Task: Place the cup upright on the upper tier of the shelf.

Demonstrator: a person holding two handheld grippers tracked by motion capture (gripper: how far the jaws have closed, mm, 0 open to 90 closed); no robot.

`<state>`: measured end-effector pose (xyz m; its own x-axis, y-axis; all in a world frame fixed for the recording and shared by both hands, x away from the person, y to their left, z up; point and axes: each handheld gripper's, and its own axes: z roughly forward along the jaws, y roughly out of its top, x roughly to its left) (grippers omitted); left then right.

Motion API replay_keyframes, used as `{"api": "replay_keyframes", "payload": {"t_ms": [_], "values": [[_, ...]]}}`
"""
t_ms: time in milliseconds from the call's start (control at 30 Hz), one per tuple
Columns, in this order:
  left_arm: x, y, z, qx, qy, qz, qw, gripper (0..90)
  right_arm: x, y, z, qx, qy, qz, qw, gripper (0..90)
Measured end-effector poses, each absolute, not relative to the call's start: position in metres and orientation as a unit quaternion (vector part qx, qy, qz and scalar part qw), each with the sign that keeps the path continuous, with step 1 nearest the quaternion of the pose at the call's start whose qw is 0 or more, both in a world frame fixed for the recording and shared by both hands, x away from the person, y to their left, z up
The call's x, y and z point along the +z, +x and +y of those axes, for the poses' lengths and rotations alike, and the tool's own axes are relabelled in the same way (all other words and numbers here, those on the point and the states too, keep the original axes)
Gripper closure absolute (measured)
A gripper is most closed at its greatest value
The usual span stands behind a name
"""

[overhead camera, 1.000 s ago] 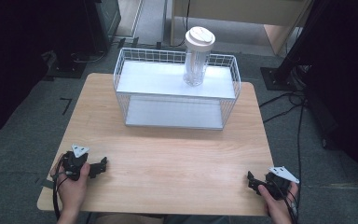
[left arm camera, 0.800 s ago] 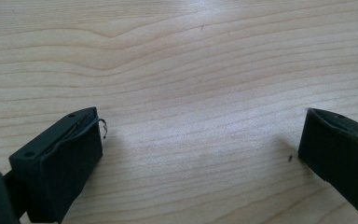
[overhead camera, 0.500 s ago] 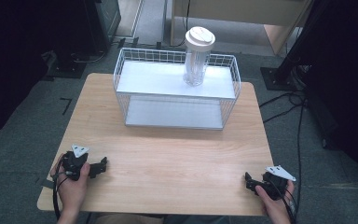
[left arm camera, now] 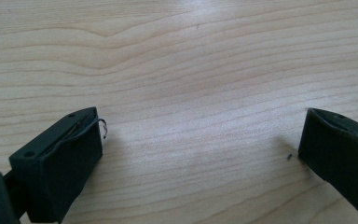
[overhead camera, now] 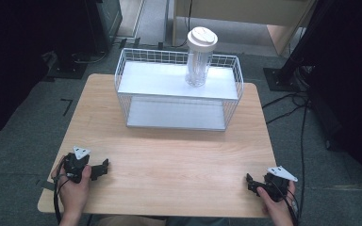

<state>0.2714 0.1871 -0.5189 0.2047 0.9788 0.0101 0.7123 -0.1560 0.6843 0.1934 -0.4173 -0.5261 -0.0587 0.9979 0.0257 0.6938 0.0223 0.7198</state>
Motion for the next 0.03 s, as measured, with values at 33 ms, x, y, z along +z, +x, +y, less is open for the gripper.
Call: {"api": "replay_keyframes", "payload": {"t_ms": [33], "values": [[-0.5189, 0.2714, 0.1871, 0.236, 0.723, 0.585, 0.283, 0.0, -0.5261, 0.1934, -0.4172, 0.293, 0.635, 0.666, 0.26, 4.9]]}}
